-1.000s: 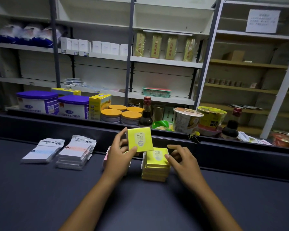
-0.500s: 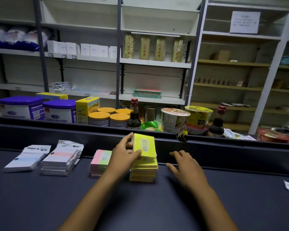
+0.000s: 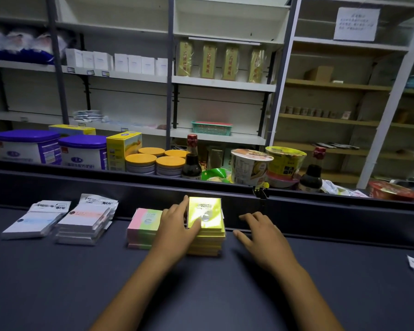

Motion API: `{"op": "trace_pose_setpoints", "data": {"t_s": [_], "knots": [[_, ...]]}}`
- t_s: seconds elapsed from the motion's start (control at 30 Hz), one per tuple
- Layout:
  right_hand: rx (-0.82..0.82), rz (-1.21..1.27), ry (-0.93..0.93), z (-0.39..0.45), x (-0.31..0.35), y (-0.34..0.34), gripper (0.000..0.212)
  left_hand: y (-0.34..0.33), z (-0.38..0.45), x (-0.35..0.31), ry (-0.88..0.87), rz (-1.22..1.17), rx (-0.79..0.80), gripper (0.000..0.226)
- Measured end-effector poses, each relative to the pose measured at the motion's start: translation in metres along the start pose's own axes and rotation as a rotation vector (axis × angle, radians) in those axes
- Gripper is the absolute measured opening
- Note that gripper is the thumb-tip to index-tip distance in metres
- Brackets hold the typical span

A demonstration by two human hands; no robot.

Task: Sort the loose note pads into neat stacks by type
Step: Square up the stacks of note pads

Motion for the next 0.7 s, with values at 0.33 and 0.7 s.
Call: {"op": "trace_pose_setpoints", "data": {"t_s": [0.33, 0.7], "knots": [[0.031, 0.049, -0.029, -0.003, -0.001, -0.002, 0.048, -0.007, -0.005, 0.009, -0.004, 0.055, -0.03, 0.061], [0.06, 0.057, -0.056, -0.009, -0.001, 0.002, 0.05, 0.007, -0.011, -0.008, -0.238, 0.182, -0.118, 0.039]]}}
Point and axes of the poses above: each hand's wrist, its own z-axis towards the middle knuckle, its own y-axis out of the back of the hand, x = y × z, the point moved 1 cm from there along z, towards the middle knuckle, and after that the axes turned 8 degrees about -z, right-handed, at the moved point
